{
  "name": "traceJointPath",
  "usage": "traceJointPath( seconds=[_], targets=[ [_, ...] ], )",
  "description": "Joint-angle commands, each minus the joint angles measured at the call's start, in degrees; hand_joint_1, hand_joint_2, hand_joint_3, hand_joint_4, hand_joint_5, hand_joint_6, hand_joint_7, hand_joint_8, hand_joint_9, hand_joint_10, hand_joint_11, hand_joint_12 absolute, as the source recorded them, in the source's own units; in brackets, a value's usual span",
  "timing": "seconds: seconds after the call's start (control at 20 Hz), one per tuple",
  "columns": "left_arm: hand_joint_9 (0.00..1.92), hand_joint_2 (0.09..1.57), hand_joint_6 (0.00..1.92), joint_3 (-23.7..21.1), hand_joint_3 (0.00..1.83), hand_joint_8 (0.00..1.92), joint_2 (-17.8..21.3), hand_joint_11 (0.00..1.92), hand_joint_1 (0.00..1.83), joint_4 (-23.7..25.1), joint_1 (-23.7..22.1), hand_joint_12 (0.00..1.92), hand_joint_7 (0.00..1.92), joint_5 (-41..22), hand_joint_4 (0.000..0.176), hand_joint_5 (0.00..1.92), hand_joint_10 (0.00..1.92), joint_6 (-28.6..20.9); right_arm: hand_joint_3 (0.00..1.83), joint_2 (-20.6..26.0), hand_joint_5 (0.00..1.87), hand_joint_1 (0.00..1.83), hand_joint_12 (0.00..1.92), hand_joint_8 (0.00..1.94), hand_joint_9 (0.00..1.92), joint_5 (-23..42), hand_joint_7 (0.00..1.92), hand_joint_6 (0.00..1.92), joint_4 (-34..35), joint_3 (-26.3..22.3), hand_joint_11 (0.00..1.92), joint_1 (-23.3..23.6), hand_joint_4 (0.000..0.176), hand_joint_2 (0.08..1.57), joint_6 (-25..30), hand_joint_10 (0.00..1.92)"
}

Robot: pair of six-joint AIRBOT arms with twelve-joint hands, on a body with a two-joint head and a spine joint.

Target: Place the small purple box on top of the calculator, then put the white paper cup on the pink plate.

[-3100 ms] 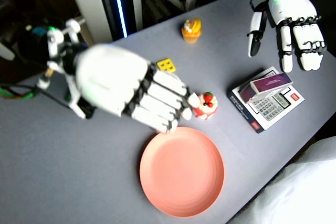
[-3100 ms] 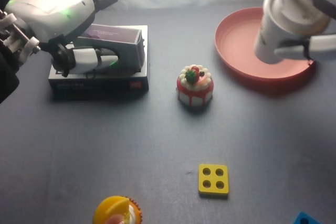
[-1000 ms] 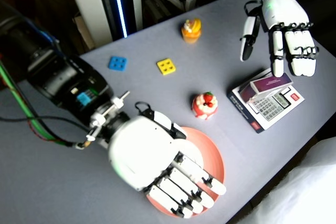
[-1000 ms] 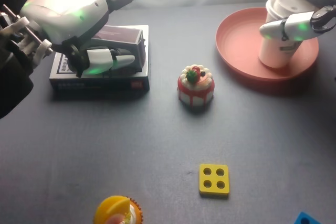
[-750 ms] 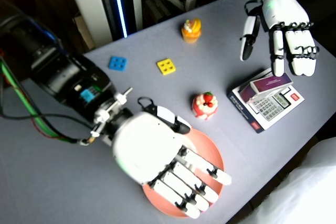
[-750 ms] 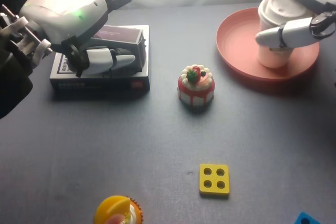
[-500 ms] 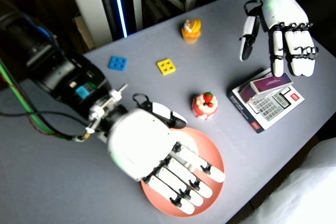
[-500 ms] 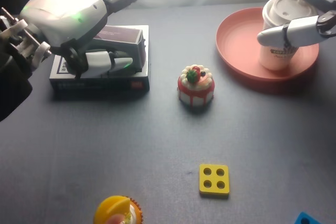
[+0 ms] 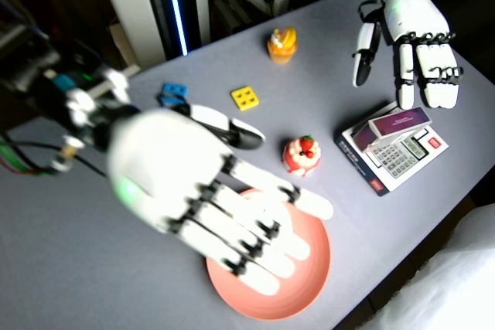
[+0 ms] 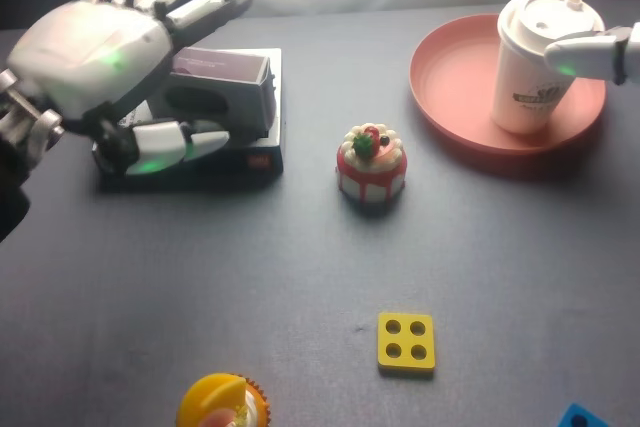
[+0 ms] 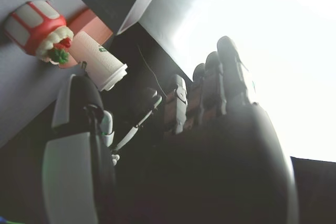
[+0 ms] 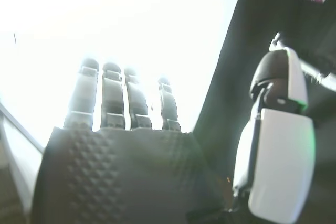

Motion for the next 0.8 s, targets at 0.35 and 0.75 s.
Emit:
traceJointPath(
  seconds=[0.35, 0.75],
  targets=[
    [0.11, 1.14, 0.00, -4.75, 0.01, 0.01, 2.71, 0.00, 0.68, -0.66, 8.53, 0.76, 0.06, -27.18, 0.130, 0.03, 0.04, -5.26, 0.01, 10.27, 0.00, 0.67, 0.00, 0.00, 0.00, 31.62, 0.00, 0.00, -2.01, -12.12, 0.00, -10.67, 0.138, 0.99, -1.88, 0.00],
    [0.01, 1.28, 0.00, -8.83, 0.01, 0.00, 4.82, 0.00, 0.57, 0.14, 13.76, 0.40, 0.00, -42.78, 0.145, 0.00, 0.00, -6.21, 0.04, 16.12, 0.00, 0.63, 0.00, 0.00, 0.00, 49.61, 0.00, 0.00, -0.47, -18.48, 0.00, -21.44, 0.106, 1.08, -4.42, 0.00]
  ],
)
